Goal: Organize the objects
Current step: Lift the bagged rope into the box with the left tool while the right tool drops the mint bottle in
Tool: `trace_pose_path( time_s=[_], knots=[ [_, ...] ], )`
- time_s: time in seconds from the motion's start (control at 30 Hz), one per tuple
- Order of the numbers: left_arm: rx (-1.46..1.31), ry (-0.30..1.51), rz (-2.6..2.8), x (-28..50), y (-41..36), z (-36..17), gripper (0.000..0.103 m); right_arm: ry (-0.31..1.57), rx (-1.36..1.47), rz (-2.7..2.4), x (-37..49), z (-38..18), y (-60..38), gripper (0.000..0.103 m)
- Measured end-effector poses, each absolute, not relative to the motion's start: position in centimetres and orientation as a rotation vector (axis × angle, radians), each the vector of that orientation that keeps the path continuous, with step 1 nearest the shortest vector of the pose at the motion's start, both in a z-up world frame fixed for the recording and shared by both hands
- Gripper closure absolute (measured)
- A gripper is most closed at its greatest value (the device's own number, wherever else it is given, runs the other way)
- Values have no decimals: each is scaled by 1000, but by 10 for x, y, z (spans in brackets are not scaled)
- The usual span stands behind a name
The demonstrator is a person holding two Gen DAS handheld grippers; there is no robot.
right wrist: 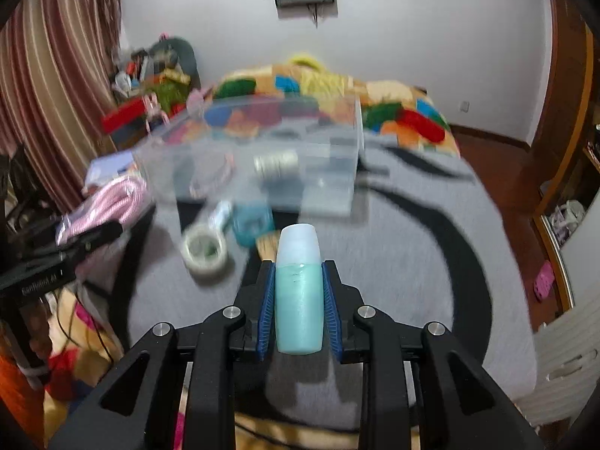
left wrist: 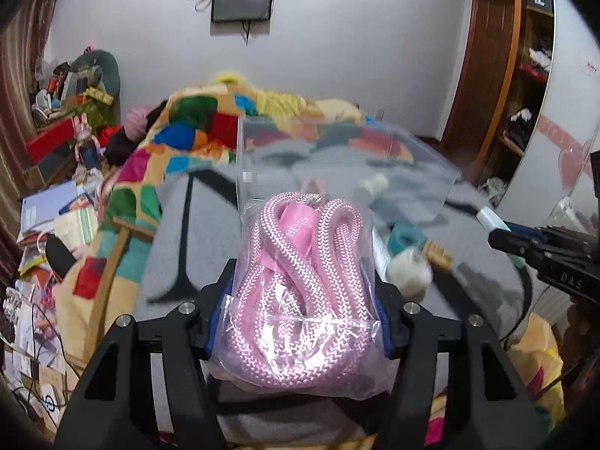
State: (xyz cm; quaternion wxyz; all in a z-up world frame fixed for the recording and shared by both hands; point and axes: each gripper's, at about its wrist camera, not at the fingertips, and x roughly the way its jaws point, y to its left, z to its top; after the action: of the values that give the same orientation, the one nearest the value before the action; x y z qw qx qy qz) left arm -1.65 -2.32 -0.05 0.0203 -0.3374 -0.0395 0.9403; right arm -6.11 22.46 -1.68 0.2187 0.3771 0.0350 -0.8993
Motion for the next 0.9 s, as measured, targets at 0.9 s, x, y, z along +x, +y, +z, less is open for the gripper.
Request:
trace_pose_path(
  time_s=[0.9],
  knots=[
    [-1155,-126,2856,-175,-11,17,43,112,1096,-2484,-208,-3,166,81]
  ],
)
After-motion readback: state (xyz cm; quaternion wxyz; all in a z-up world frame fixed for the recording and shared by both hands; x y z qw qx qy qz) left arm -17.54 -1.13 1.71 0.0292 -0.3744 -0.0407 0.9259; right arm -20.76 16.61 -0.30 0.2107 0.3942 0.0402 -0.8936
